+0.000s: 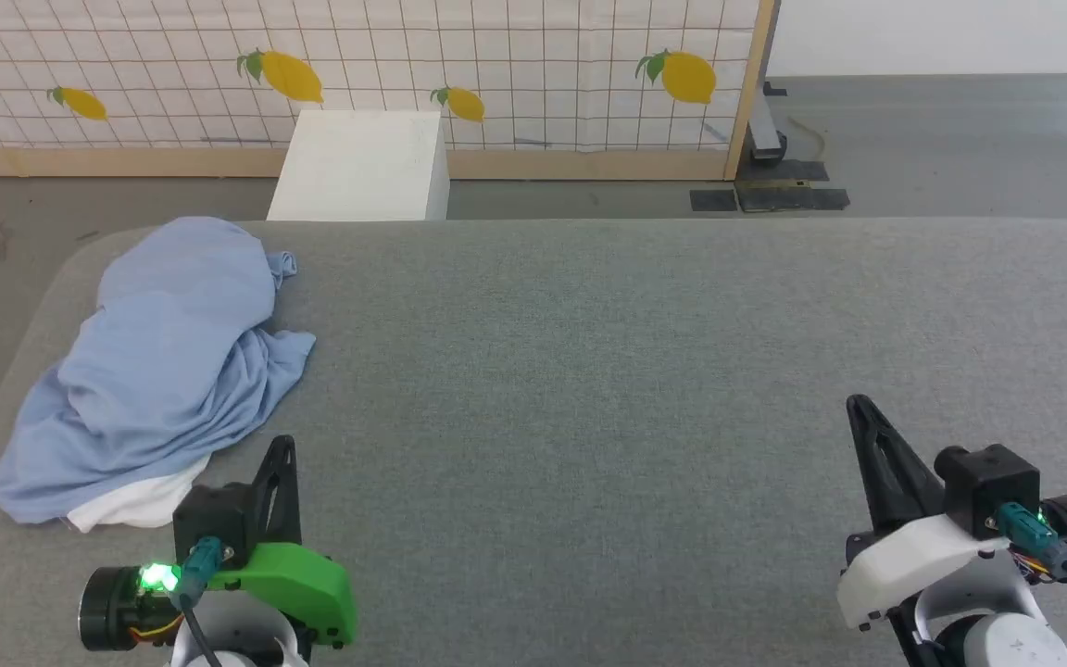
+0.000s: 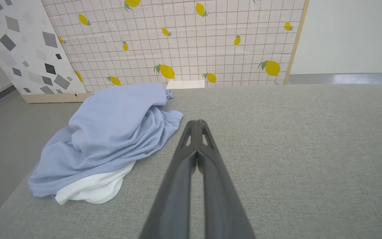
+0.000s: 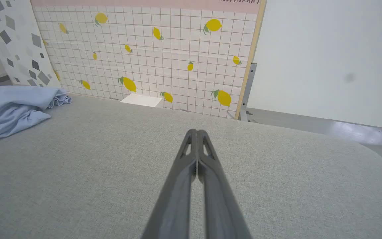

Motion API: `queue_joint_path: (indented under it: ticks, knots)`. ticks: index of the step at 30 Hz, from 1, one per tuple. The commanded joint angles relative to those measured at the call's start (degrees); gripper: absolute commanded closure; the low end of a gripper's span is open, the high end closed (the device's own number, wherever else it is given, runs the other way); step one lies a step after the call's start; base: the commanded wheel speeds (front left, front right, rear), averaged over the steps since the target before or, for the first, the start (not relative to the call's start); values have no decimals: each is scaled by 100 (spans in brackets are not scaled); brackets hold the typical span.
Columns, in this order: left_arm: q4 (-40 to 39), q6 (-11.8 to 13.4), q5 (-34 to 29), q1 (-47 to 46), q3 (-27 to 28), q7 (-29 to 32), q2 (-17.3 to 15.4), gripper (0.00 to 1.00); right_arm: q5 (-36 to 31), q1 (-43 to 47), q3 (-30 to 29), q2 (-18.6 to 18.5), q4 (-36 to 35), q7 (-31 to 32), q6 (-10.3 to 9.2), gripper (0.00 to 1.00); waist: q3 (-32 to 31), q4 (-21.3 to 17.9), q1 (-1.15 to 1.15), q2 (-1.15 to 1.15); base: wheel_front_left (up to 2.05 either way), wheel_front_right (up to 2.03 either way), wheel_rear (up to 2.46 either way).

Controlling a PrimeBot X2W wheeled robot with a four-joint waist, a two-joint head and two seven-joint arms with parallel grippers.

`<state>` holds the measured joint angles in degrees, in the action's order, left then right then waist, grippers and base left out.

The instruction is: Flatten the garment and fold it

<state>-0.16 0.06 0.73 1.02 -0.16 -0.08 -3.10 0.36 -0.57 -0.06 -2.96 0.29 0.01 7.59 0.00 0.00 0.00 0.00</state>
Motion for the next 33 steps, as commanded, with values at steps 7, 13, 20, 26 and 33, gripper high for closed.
queue_joint_path:
  ticks: [7,13,20,26,33]
  knots:
    - [16,-6,-73,-102,16,8,23,100,-36,57,6,8,-29,-1,-10,100,0,0,0,0,0,0,0]
    - [16,-6,-73,-102,16,8,23,100,-36,57,6,8,-29,-1,-10,100,0,0,0,0,0,0,0]
    - [16,-6,-73,-102,16,8,23,100,-36,57,6,8,-29,-1,-10,100,0,0,0,0,0,0,0]
    - [16,-6,-73,-102,16,8,23,100,-36,57,6,8,-29,-1,-10,100,0,0,0,0,0,0,0]
    - [16,-6,-73,-102,16,8,23,100,-36,57,6,8,-29,-1,-10,100,0,0,0,0,0,0,0]
